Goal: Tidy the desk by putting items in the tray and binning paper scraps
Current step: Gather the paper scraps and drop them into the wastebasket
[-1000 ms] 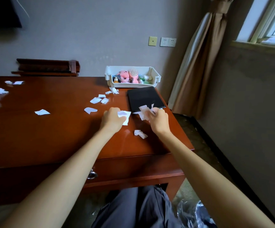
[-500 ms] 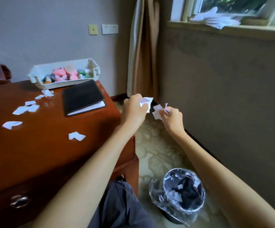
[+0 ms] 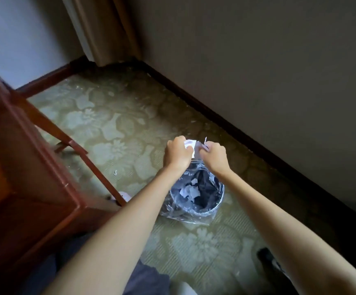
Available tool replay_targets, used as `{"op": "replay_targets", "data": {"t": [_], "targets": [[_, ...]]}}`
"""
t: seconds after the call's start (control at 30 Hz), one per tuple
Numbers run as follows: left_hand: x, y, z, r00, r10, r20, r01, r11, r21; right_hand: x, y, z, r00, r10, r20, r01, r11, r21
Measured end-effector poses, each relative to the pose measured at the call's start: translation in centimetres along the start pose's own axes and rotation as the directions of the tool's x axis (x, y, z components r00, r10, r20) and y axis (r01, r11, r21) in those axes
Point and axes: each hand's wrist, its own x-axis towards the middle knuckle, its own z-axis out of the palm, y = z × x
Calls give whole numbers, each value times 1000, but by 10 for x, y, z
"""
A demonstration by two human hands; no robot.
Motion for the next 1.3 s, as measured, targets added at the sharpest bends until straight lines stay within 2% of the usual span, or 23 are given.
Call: {"op": "replay_targets", "data": {"t": [0.17, 0.37, 0.5, 0.63, 0.83, 0.97, 1.07, 1.17, 1.3], "targets": [[41, -36, 67, 983, -97, 154, 79, 990, 118, 37, 57, 39, 978, 148, 148, -135, 986, -93], [75, -81, 126, 936, -231, 265, 182, 963, 197, 69, 112, 92, 905, 249, 345, -182, 960, -214], [88, -105, 155, 905, -298, 304, 239, 946, 219, 82, 143, 120, 850, 359, 385, -251, 919, -304], [100, -116, 173, 892, -339, 300, 300, 939, 170, 91, 158, 138, 828, 397, 396, -272, 902, -335], [103, -121, 178, 871, -351, 344, 361, 932, 37, 94, 162, 142, 816, 347, 462, -199, 920, -339], [96, -123, 164, 841, -348, 414, 336, 936, 105, 84, 158, 137, 814, 310, 490, -142, 926, -351], [85, -121, 144, 846, -301, 441, 239, 952, 190, 70, 146, 128, 820, 253, 513, -51, 926, -374], [71, -114, 116, 871, -251, 423, 144, 953, 268, 53, 126, 116, 823, 204, 530, 54, 900, -432], [52, -95, 66, 931, -192, 309, 77, 934, 348, 29, 82, 91, 864, 96, 494, 205, 829, -520]]}}
